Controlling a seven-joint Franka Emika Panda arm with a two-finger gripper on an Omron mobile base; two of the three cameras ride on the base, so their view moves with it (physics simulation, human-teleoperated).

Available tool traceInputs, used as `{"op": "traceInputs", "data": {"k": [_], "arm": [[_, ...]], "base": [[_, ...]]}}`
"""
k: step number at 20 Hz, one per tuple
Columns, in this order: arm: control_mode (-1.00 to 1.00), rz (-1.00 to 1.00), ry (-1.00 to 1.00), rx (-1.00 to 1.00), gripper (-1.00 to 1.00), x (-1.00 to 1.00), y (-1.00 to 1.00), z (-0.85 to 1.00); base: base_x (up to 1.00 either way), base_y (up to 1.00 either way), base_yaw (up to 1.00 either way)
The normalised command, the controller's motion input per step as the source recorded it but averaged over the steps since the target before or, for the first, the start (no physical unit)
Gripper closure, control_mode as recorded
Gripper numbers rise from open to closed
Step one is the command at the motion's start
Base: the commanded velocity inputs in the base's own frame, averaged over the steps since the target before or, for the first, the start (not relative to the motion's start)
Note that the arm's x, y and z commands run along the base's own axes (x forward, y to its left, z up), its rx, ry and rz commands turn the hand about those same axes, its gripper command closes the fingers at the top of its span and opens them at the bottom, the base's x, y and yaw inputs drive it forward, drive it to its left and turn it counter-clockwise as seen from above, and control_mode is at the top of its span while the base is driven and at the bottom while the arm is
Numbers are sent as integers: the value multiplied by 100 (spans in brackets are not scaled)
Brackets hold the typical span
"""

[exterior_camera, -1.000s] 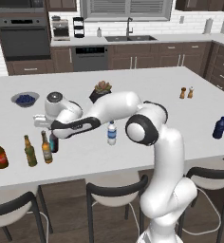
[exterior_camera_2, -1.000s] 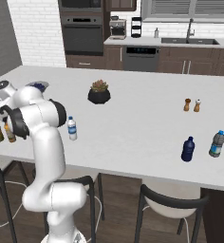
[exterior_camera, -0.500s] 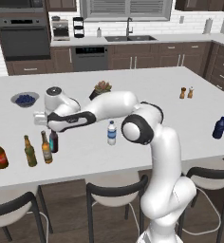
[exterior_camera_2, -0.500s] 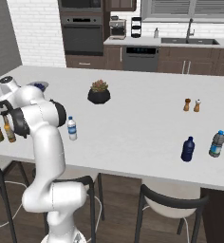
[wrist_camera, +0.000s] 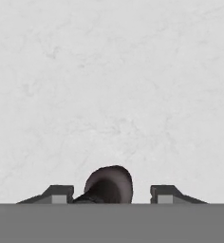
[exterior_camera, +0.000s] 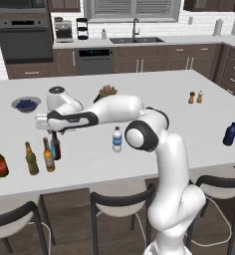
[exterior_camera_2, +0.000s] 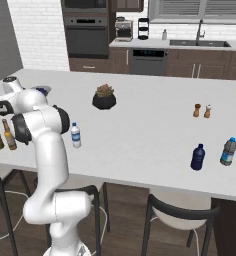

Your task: Move the plastic bottles in the middle to the plastics group, and the glass bottles in the middle to the glass group.

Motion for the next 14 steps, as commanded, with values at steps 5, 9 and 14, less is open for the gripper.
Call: {"op": "traceInputs", "data": {"k": [5,9,14], "arm": [[-100,0,5,0,-100,-12,2,0],[-100,0,0,0,-100,-1,0,24],[-100,0,-1,0,-100,0,-13,56]], "base": [[0,0,0],[0,0,0],[0,0,0]]}}
